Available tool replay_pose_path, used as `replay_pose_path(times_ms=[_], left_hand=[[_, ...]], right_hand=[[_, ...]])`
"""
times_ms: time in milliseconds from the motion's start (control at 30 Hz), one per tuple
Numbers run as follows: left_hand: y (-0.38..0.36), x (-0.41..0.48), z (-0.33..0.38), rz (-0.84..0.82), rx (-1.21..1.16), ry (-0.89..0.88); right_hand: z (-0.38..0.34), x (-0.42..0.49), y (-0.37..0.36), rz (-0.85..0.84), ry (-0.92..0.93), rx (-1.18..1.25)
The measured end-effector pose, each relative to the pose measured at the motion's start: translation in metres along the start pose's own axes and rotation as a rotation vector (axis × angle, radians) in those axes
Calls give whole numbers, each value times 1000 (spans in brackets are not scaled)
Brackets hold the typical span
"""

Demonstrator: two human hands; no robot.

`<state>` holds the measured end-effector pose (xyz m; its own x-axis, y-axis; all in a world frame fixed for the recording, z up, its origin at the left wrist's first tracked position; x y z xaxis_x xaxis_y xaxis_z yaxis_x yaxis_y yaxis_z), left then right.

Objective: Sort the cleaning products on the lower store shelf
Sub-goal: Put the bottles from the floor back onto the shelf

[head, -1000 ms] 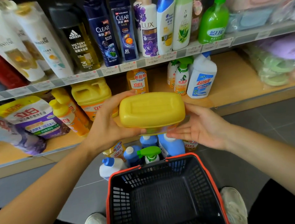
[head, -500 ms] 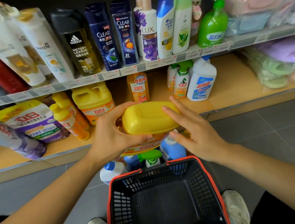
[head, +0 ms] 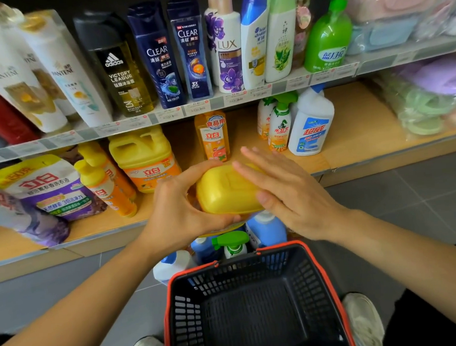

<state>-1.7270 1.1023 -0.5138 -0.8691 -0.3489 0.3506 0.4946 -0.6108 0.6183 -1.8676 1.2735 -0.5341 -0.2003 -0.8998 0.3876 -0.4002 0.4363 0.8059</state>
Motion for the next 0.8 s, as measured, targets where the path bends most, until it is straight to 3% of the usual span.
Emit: replay_pose_path(times_ms=[133,333,467,633,800], left_hand=[[-3,0,2,-9,-37,-6],[-1,0,-7,-38,-123,24],[6,3,-11,15,-212,99],[18,11,-16,109,-413,211],[23,19,-20,233,-625,325]], right_hand=[[-12,4,-13,-77,184,-40],[8,-5,-8,-116,161,-21],[30,-17,-5,-87,-2,37],[57,-29,-9,-79,-485,275],[56,-36,-37,-211,-789,799]])
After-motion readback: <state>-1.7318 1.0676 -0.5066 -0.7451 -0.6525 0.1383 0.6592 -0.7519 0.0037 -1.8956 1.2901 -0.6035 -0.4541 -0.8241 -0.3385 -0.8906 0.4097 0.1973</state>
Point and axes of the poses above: each hand's wrist, its own x-axis towards the middle knuckle, its own y-axis out of the back of the hand, z = x × y, the point moved 2 cm from there along x, towards the middle knuckle, and after that the axes turned 6 degrees about x, right-handed, at the moved point
